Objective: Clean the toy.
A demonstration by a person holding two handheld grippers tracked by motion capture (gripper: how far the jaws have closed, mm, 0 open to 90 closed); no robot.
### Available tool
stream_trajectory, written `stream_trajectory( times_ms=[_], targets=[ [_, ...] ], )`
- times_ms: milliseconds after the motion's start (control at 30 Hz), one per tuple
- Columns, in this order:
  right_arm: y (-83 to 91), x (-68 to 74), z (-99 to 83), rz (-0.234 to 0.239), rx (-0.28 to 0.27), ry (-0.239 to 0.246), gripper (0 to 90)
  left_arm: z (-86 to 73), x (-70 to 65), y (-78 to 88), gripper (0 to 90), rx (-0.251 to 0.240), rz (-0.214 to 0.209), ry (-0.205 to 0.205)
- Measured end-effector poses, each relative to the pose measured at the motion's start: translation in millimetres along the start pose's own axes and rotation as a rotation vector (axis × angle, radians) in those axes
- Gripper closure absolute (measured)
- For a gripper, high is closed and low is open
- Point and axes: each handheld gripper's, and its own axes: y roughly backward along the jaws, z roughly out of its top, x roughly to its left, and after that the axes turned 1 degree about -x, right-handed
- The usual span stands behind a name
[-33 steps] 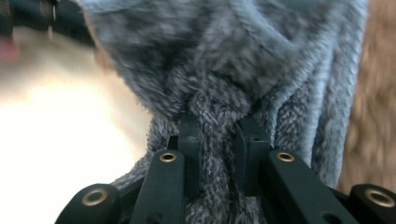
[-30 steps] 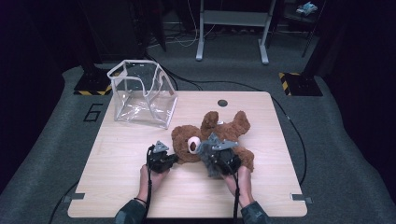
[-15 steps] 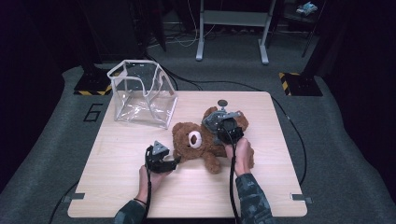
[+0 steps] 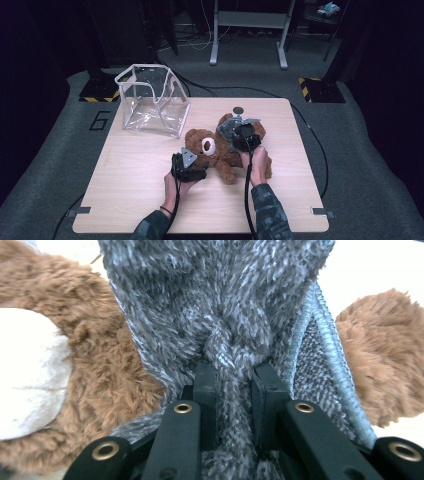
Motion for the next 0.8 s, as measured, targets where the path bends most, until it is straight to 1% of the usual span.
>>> stream_trajectory(
  times_ms=[33,67,133,167,200,267,300,333,367,400,433,467,500,533,567,600,633,667,700,733,767,800],
  targets=[
    [0.1,-0.9,-0.5,0.007,-0.003,0.012,76.9,-0.7,-0.6,-2.5,15.5,0.010,0.010,-0.006],
    [0.6,-0.9,-0.9,0.008,-0.002,0.011,76.9,-0.7,-0.6,-2.5,16.5,0.010,0.010,-0.006],
    [1.6,-0.6,-1.7,0.009,-0.005,0.011,76.8,-2.7,0.6,-3.9,25.3,0.003,0.017,-0.003],
    [1.9,-0.9,-2.3,0.012,-0.015,0.013,76.8,-3.1,1.9,-3.5,30.1,-0.006,0.009,0.000],
    [2.8,-0.8,-2.8,0.013,-0.013,0.007,76.7,-3.1,1.9,-3.5,36.6,-0.006,0.009,0.000],
    [3.6,-1.5,-3.1,0.019,-0.019,0.005,76.6,-3.1,4.5,-4.1,46.3,-0.004,0.004,-0.004],
    [5.0,-2.2,-3.5,0.027,-0.027,0.006,76.5,-3.5,5.3,-4.8,46.3,-0.014,0.000,0.007],
    [9.2,-2.2,-3.5,0.029,-0.038,0.009,76.1,-2.7,6.9,-4.1,54.7,-0.013,-0.015,0.004],
    [9.2,-2.2,-3.5,0.029,-0.038,0.009,76.1,-2.7,6.9,-4.1,58.1,-0.013,-0.015,0.004],
    [12.5,-2.1,-3.6,0.029,-0.049,0.009,76.0,-2.0,8.6,-3.0,58.1,-0.010,-0.027,0.012],
    [19.9,-1.9,-3.5,0.028,-0.066,0.020,75.5,-0.3,13.2,-1.1,62.2,-0.008,-0.061,0.039],
    [19.9,-1.9,-3.5,0.028,-0.066,0.020,75.5,-0.3,13.2,-1.1,63.3,-0.008,-0.061,0.039],
    [28.9,-1.8,-4.0,0.027,-0.096,0.041,75.5,2.0,18.1,1.8,64.3,-0.008,-0.099,0.075],
    [28.9,-1.8,-4.0,0.027,-0.096,0.041,75.5,2.0,18.1,1.8,65.1,-0.008,-0.099,0.075],
    [37.3,1.3,-5.0,0.025,-0.113,0.063,75.5,3.5,24.2,4.1,65.8,-0.010,-0.148,0.130],
    [37.3,1.3,-5.0,0.025,-0.113,0.063,75.5,3.5,24.2,4.1,66.3,-0.010,-0.148,0.130],
    [45.9,6.1,-6.0,0.019,-0.119,0.084,75.5,5.9,32.2,7.0,66.9,-0.009,-0.215,0.191],
    [50.0,8.1,-6.0,0.023,-0.127,0.092,75.4,7.7,35.4,8.8,67.5,-0.006,-0.237,0.210],
    [54.5,10.7,-5.3,0.022,-0.129,0.104,75.4,9.7,38.5,10.7,68.0,-0.008,-0.259,0.216],
    [58.7,13.5,-4.1,0.019,-0.139,0.122,75.4,9.7,38.5,10.7,68.4,-0.008,-0.259,0.216],
    [62.4,16.2,-2.2,0.021,-0.144,0.137,75.4,13.7,44.2,13.5,68.5,-0.003,-0.307,0.243],
    [64.9,19.2,0.4,0.027,-0.146,0.143,75.4,15.6,46.7,14.8,68.6,-0.003,-0.318,0.244]
  ],
)
